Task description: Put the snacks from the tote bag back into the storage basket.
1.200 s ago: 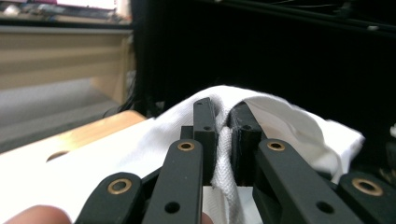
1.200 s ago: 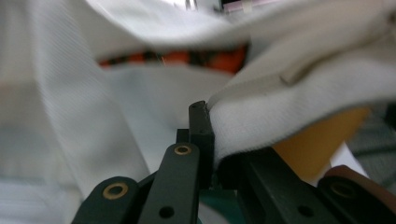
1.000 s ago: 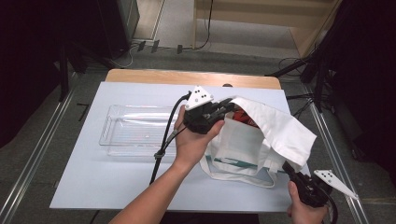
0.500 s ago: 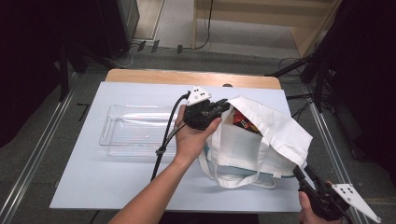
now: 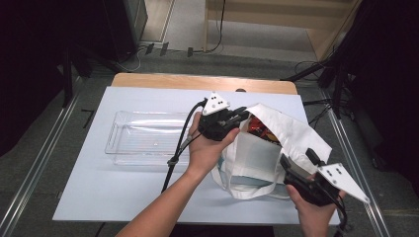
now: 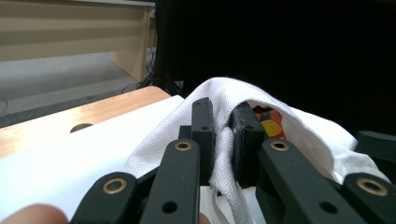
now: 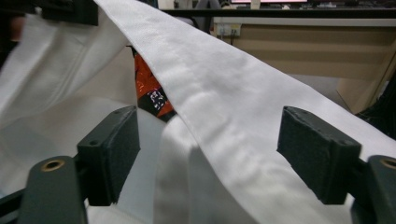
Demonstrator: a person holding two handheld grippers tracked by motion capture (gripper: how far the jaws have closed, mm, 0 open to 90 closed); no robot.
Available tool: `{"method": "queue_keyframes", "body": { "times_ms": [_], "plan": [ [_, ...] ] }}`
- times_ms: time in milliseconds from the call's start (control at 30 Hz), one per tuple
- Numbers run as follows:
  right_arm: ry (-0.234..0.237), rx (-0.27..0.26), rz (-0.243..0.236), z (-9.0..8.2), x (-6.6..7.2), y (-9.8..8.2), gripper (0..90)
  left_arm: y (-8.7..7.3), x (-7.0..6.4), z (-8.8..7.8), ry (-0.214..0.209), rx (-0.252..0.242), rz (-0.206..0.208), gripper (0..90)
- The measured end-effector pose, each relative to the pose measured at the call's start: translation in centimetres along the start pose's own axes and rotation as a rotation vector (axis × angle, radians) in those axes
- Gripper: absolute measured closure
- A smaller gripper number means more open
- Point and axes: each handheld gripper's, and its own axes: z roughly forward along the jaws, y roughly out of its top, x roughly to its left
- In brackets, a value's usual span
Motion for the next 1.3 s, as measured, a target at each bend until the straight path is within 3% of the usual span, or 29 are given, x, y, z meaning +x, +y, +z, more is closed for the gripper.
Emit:
{"method": "queue_keyframes", "body": {
  "times_ms": [67, 133, 233, 267, 333, 433, 467, 533, 600, 733, 867, 1067, 1300],
  "plan": [
    [-0.036, 0.04, -0.017, 1.6, 0.9, 0.3, 13.1, 0.1, 0.0, -0.1, -0.004, 0.001, 0.002, 82.8],
    [-0.131, 0.094, -0.036, 3.1, 1.7, 0.1, 11.9, 0.1, -0.1, -0.2, -0.009, -0.001, -0.002, 82.7],
    [-0.161, 0.113, -0.055, 3.9, 2.1, -0.5, 14.9, 0.2, 0.0, -0.4, -0.019, 0.003, 0.004, 82.3],
    [-0.195, 0.107, -0.064, 3.9, 2.2, -0.7, 21.1, 0.2, 0.0, -0.4, -0.021, 0.004, 0.007, 82.1],
    [-0.214, 0.08, -0.067, 3.7, 1.9, -0.8, 35.4, 0.2, 0.0, -0.6, -0.026, 0.007, 0.015, 81.7],
    [-0.147, 0.045, -0.041, 3.0, 0.8, -0.6, 59.9, 0.0, -0.1, -0.6, -0.048, 0.026, 0.037, 79.0],
    [-0.141, 0.025, -0.045, 2.6, 0.5, -0.4, 71.5, -0.1, -0.2, -0.5, -0.054, 0.032, 0.046, 77.2],
    [-0.158, -0.035, -0.07, 1.8, 0.1, 0.4, 80.8, -0.3, -0.4, -0.6, -0.058, 0.032, 0.069, 69.2],
    [-0.145, -0.046, -0.065, 1.5, -0.1, 0.8, 81.7, -0.5, -0.4, -0.7, -0.056, 0.03, 0.074, 65.7],
    [-0.123, -0.063, -0.057, 1.1, -1.4, 2.9, 81.9, -1.0, -0.3, -0.3, -0.072, 0.072, 0.07, 51.9],
    [-0.113, -0.078, -0.041, 1.1, -2.0, 3.7, 81.7, -2.4, -0.8, -0.1, -0.078, 0.12, 0.119, 44.7],
    [-0.089, -0.106, -0.032, 1.3, -2.0, 4.5, 81.4, -4.0, -1.5, -0.2, -0.02, 0.141, 0.169, 31.3],
    [-0.093, -0.117, -0.029, 1.4, -1.9, 4.9, 81.3, -4.4, -1.8, -1.1, -0.02, 0.141, 0.215, 29.8]
  ]
}}
